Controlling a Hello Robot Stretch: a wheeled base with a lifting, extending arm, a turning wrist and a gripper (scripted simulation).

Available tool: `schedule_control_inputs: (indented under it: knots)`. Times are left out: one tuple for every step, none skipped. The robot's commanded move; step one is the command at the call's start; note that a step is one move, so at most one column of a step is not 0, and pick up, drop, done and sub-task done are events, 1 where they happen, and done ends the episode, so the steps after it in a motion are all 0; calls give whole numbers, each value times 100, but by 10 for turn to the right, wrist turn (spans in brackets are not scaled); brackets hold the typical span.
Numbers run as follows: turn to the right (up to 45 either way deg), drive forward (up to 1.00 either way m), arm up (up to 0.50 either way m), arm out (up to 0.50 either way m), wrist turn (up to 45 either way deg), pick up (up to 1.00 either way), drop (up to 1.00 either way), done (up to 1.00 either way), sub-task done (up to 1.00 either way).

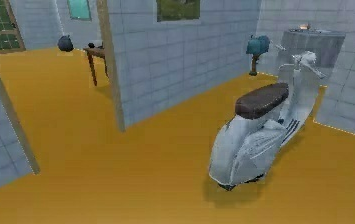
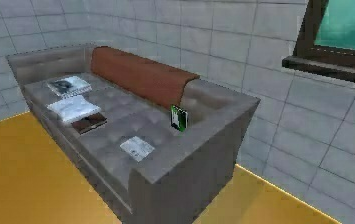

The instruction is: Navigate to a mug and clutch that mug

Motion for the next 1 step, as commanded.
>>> schedule_control_inputs:
  knots:
    - [-270,0,0,0,0,0,0,0,0]
